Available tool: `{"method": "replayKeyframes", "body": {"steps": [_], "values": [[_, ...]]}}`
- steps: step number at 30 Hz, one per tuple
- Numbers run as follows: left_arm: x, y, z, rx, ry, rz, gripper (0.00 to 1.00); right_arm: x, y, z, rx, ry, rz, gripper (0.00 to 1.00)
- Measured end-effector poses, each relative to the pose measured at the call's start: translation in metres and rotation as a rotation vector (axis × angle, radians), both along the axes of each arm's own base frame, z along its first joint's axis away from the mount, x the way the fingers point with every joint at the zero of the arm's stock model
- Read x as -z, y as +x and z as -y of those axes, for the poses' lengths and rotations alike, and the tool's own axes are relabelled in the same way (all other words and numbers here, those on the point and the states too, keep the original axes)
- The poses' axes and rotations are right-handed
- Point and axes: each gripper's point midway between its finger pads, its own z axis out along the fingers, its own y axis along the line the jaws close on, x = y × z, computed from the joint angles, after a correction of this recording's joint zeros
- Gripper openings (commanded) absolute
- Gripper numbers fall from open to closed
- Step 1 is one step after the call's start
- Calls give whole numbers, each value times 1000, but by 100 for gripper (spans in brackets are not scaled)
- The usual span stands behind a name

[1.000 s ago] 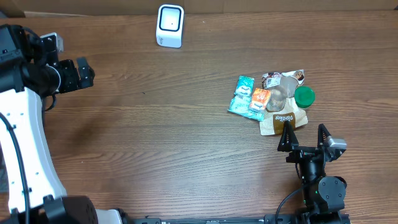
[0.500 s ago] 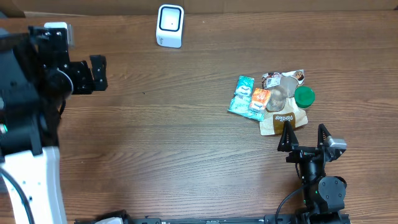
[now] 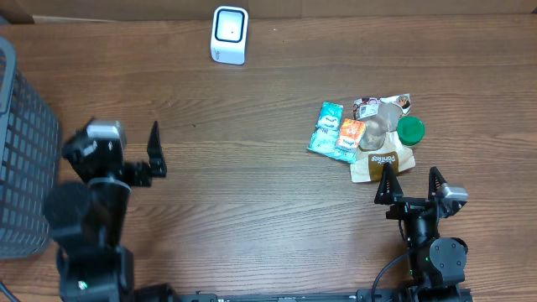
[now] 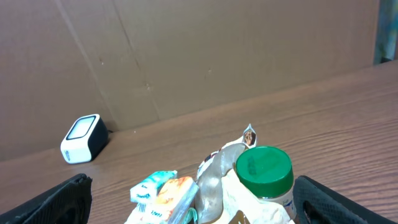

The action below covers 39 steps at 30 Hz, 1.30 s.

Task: Scan the item barcode

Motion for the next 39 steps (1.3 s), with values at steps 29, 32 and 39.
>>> {"method": "replayKeyframes", "body": {"steps": [29,32,39], "values": [[138,-45,-3,-100,31,93,100,0,0,0,0,0,0,100],[144,-45,-4,-103,31,82,100,0,0,0,0,-1,0,100],[153,-45,-4,-103,30,55,99,0,0,0,0,0,0,100]]}}
